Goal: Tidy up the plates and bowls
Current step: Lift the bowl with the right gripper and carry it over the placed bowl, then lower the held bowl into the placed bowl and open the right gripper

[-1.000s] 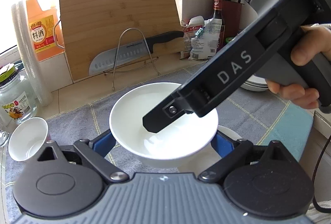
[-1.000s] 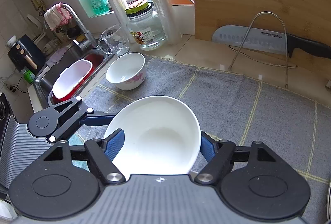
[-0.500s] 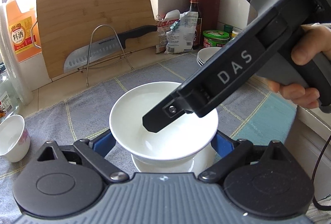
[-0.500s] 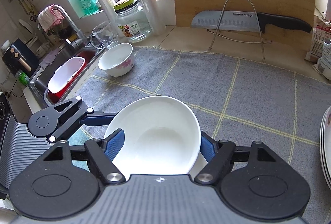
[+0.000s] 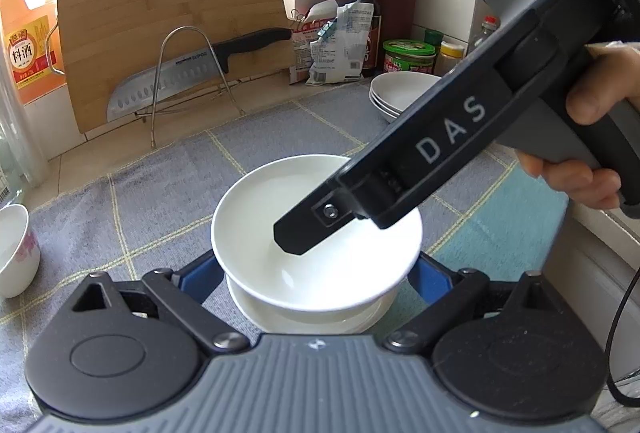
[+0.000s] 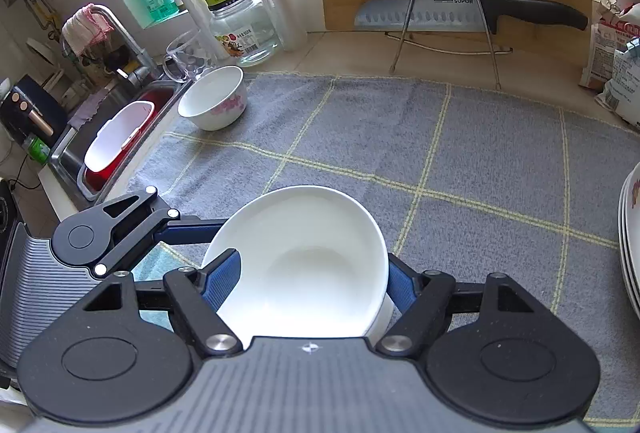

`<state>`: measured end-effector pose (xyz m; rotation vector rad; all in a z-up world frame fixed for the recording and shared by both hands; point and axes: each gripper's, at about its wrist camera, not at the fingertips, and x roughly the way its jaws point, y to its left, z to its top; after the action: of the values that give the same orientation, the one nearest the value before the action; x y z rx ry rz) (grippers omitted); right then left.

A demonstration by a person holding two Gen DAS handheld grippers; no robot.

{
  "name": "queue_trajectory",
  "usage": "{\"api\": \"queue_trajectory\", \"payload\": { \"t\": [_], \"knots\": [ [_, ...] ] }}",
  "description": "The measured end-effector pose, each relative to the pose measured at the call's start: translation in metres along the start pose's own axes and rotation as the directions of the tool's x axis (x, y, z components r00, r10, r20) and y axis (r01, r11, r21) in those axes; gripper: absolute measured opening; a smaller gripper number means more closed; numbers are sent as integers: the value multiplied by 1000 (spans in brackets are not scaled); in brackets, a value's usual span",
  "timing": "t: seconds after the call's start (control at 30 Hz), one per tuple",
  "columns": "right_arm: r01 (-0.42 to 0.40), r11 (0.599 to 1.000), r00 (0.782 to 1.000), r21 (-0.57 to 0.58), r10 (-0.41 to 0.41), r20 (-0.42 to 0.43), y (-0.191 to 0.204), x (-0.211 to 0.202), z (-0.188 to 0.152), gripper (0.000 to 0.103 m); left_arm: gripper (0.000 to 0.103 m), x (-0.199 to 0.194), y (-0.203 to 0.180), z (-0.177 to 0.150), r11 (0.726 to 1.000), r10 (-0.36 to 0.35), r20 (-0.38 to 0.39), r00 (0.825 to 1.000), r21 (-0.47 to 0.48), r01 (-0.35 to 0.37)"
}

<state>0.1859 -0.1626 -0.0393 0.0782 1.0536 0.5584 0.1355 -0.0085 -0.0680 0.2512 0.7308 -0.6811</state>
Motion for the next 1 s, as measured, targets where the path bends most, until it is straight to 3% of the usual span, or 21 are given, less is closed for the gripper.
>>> {"api": "queue_trajectory", "payload": {
  "t": [1.0],
  "knots": [
    [-5, 1000, 1000, 2, 5, -21, -5, 16, -5, 81, 97, 10, 0, -1, 1000, -5, -33, 999, 15, 5]
  ]
}}
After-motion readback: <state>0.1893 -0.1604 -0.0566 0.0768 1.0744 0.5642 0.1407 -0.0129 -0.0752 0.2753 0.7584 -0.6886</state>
